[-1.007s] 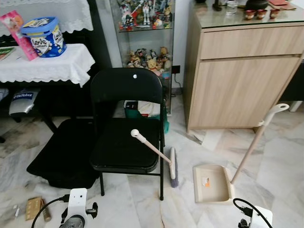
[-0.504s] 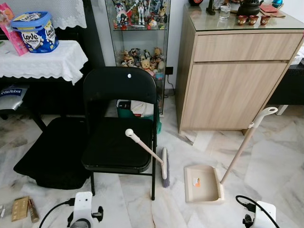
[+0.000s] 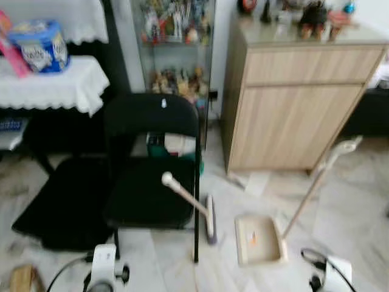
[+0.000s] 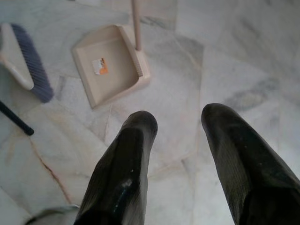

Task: Sweep floor

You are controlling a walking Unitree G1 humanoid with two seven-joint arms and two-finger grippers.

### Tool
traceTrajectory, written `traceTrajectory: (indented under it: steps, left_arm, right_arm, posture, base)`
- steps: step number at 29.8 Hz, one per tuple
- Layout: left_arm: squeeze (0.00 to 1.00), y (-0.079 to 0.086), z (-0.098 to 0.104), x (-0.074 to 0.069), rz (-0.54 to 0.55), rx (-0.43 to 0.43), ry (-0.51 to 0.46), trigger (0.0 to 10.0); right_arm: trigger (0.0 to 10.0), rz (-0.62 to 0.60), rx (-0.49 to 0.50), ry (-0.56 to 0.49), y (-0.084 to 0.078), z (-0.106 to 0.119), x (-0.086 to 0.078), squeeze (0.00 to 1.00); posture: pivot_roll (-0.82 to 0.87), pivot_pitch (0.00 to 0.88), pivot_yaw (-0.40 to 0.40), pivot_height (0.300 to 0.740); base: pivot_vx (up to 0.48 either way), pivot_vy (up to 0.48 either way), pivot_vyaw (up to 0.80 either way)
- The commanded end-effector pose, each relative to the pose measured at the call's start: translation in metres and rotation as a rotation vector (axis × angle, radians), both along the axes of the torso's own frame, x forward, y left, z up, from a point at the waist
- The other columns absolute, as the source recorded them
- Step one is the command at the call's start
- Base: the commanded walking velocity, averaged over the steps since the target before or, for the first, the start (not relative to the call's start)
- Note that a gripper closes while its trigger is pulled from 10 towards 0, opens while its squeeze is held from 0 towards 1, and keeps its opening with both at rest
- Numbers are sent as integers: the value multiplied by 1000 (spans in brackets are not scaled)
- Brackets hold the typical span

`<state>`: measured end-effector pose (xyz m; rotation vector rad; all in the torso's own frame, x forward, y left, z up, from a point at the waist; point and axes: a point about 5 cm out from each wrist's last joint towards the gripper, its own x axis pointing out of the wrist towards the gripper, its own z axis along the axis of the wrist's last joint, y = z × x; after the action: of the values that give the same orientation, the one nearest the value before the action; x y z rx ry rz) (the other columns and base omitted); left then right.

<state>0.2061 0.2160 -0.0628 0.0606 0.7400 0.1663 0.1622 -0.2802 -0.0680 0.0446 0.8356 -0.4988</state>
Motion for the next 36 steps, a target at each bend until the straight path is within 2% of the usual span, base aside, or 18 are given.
traceTrajectory:
  steps: [1, 5, 29, 33, 36]
  left_arm:
    - [0, 2, 3, 5, -26, 13, -14, 10000]
    - [0, 3, 4, 5, -28, 16, -15, 10000]
    - [0, 8, 0, -5, -31, 21, 3, 10000]
    - [0, 7, 0, -5, -39, 27, 4, 10000]
    - [0, 6, 0, -4, -41, 26, 1, 10000]
  right_arm:
    - [10000, -36, 21, -17, 2, -1, 0, 0]
    - [10000, -36, 17, -18, 2, -1, 0, 0]
    - [10000, -43, 35, -12, 9, -4, -3, 0]
    - [10000, -42, 31, -10, 8, -4, -3, 0]
    - [10000, -35, 19, -11, 7, -4, -3, 0]
  posture:
    - [-234, 0, 95, 740]
    - [-233, 0, 99, 740]
    - [-220, 0, 104, 740]
    - [-222, 0, 105, 740]
    - [-224, 0, 104, 740]
  base:
    - [337, 0, -525]
    - [328, 0, -331]
    - [0, 0, -23]
    - [0, -279, -800]
    - [0, -346, 0]
